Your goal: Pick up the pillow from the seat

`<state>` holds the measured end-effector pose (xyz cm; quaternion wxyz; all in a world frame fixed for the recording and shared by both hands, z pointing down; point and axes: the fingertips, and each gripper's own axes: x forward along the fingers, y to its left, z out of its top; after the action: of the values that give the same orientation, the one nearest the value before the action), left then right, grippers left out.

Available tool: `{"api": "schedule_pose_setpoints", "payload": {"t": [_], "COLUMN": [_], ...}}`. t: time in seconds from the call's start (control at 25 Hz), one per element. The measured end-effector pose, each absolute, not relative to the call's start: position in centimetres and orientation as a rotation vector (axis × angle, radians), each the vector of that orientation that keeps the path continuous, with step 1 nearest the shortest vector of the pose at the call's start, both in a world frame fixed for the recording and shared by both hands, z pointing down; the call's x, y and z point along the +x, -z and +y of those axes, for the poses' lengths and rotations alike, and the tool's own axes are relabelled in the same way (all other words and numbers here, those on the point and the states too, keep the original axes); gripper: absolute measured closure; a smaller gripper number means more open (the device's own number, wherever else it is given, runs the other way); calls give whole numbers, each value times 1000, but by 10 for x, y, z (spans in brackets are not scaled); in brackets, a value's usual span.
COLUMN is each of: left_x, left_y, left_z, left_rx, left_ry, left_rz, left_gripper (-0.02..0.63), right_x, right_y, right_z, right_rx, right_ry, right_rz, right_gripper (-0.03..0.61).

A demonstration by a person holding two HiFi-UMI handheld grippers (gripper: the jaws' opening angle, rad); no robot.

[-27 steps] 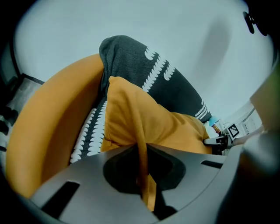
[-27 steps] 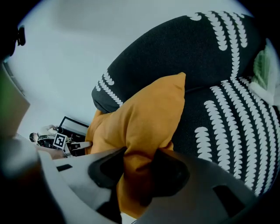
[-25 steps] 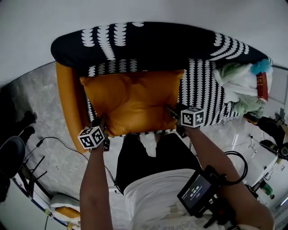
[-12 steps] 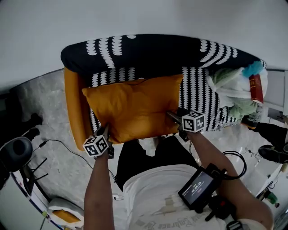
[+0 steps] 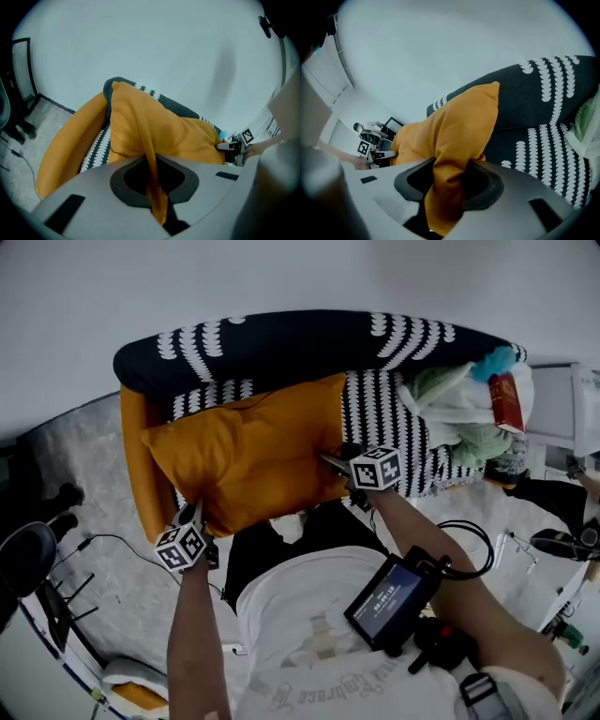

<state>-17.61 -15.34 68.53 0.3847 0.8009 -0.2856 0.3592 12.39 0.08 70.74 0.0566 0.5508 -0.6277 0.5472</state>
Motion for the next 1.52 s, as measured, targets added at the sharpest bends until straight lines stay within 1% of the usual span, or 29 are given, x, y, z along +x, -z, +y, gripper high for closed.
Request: {"api": "schedule_pose_setpoints", "payload": {"t": [0.56, 0.84, 1.12, 1.32, 1.52], "left_x": [-164, -148, -164, -131, -131], "left_y": [-601, -572, -534, -517, -483], "left_z": [-120, -101, -129, -135, -149], "left_rx": [2136, 2207, 2313, 2382, 2472], "left_ry": [-804, -858, -785, -707, -622], "left_rz": [-830, -760, -715, -623, -580], "left_gripper": [588, 588, 588, 588, 588], "right_x": [138, 143, 118, 145, 139], "right_y": [-634, -604, -557, -540, -498], "right_z": [26, 66, 57, 62, 58], "right_rx": [1685, 1795, 1930, 2038, 2142], "right_ry": [-1528, -1522, -1375, -1297, -1153], "right_rz": [-2054, -2048, -2059, -2046, -2046], "right_gripper": [399, 391, 388, 388, 387]}}
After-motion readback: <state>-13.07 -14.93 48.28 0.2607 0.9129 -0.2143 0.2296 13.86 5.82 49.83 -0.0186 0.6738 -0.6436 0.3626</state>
